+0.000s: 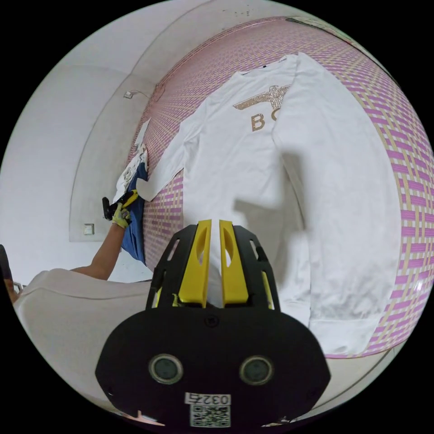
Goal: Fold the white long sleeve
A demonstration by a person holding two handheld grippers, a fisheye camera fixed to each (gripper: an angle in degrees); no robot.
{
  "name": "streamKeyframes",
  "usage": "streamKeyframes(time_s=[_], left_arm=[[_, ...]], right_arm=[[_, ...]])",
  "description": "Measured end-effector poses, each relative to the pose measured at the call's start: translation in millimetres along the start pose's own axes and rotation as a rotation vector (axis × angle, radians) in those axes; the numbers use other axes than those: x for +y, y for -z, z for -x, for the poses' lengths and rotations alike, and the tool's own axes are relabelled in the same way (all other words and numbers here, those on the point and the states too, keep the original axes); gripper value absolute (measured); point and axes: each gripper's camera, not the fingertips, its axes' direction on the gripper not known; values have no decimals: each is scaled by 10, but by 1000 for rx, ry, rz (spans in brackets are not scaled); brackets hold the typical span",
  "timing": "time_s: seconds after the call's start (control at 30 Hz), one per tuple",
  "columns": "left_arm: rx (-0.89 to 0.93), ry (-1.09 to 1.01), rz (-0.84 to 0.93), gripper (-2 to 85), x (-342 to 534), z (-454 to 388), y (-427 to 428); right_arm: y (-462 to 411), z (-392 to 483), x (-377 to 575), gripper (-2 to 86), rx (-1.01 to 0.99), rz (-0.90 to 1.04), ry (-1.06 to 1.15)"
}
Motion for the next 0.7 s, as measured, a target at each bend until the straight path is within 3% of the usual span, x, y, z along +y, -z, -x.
streamKeyframes(time_s=[0.23, 0.33, 0.57, 0.7], left_arm=[[-279, -271, 59, 109, -299, -935, -421], [-281, -310, 140, 115, -441, -961, -662], [-29, -256, 175, 60, -620, -518, -602], [191, -223, 70, 9, -503, -304, -55]], right_arm=[[25, -46, 83, 39, 29, 3, -11], [2, -128, 135, 40, 32, 11, -26], [-30, -291, 178, 39, 11, 1, -35], [-56, -395, 152, 39, 3, 6, -25]])
